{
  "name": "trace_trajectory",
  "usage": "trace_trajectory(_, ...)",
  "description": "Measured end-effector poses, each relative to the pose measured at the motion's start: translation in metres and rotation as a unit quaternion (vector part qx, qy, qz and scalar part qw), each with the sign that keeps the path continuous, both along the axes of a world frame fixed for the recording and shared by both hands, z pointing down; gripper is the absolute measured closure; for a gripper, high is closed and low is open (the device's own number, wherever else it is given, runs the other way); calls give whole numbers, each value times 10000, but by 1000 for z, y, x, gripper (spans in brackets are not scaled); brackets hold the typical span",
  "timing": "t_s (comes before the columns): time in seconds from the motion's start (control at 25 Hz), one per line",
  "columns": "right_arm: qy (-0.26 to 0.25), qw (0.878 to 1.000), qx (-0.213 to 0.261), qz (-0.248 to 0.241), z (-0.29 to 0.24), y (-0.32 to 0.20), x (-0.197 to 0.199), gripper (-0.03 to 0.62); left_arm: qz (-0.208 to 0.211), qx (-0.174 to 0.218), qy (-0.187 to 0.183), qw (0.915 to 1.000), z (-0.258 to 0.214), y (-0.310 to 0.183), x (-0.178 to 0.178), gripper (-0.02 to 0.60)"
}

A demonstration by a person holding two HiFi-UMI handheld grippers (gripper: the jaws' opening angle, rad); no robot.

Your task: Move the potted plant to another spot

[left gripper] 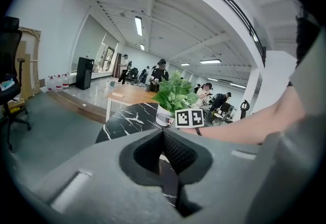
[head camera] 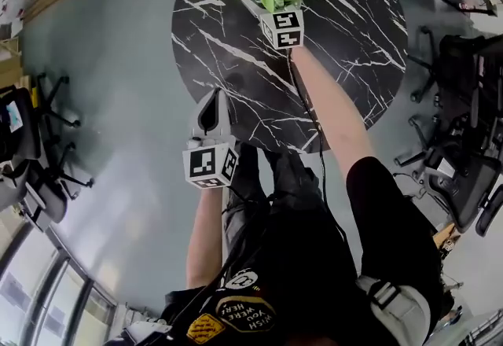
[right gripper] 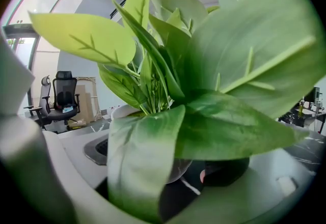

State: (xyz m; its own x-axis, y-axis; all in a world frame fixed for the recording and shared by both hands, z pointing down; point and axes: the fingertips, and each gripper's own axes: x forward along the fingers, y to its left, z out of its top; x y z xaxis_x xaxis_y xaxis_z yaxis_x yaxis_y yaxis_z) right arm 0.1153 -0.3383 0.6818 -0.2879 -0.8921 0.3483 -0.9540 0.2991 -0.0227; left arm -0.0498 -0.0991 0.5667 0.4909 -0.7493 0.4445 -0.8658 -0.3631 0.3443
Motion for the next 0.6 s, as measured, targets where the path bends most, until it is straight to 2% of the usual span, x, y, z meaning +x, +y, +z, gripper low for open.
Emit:
trace_trajectory(0.2,96,9983,-50,568,-1,4,107,103,366,-52,-34,9993,4,8,32,577)
trace_trajectory(0.36,227,9930,-106,1153,-4,26,194,103,514,-122,-34,9986,11,12,47,577)
trace_trajectory(0.6,186,9749,-218,2209,-5,93,304,105,724,-101,-141,9972,11,15,62,577)
